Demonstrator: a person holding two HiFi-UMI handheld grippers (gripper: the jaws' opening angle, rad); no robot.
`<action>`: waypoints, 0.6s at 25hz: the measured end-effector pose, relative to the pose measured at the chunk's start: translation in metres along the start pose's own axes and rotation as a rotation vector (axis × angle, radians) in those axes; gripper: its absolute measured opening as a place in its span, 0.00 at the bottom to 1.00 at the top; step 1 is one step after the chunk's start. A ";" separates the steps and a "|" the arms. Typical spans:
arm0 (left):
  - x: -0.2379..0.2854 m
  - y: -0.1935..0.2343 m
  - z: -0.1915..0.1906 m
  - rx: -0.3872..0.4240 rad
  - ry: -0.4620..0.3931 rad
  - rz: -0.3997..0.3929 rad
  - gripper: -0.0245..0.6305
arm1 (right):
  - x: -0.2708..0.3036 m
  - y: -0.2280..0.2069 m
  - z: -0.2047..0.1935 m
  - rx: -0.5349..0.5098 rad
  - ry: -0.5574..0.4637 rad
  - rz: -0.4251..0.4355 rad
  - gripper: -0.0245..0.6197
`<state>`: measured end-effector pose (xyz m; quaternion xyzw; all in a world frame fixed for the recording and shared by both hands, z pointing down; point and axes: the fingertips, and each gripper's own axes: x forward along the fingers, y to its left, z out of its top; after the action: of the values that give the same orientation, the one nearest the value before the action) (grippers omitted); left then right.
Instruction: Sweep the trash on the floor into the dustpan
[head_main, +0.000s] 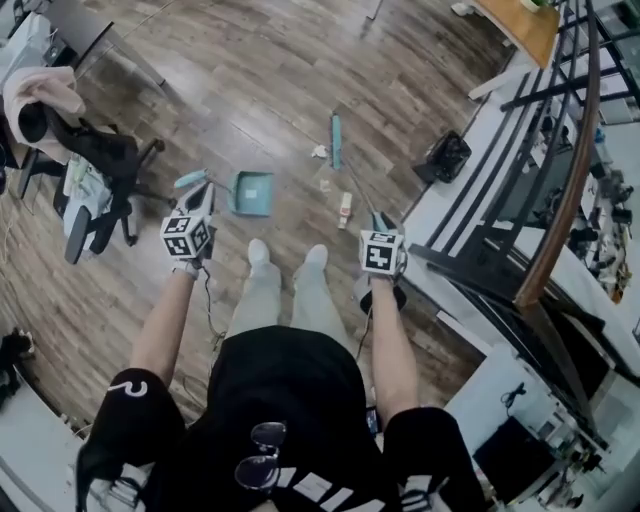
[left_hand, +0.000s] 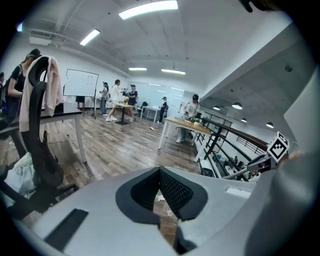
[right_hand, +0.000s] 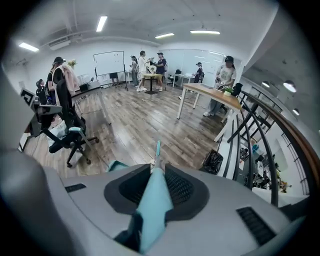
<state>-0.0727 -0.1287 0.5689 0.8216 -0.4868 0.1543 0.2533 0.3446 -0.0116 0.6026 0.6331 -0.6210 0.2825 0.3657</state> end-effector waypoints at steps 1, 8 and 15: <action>0.003 0.010 -0.006 -0.005 0.006 0.021 0.04 | 0.010 -0.001 -0.003 -0.003 0.011 0.000 0.17; 0.039 0.070 -0.046 -0.040 0.062 0.155 0.07 | 0.070 -0.010 -0.009 -0.032 0.059 -0.002 0.17; 0.084 0.113 -0.084 -0.031 0.126 0.207 0.14 | 0.108 -0.003 -0.002 -0.061 0.046 -0.012 0.17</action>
<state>-0.1326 -0.1869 0.7106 0.7515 -0.5545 0.2233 0.2790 0.3557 -0.0722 0.6910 0.6188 -0.6170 0.2758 0.4003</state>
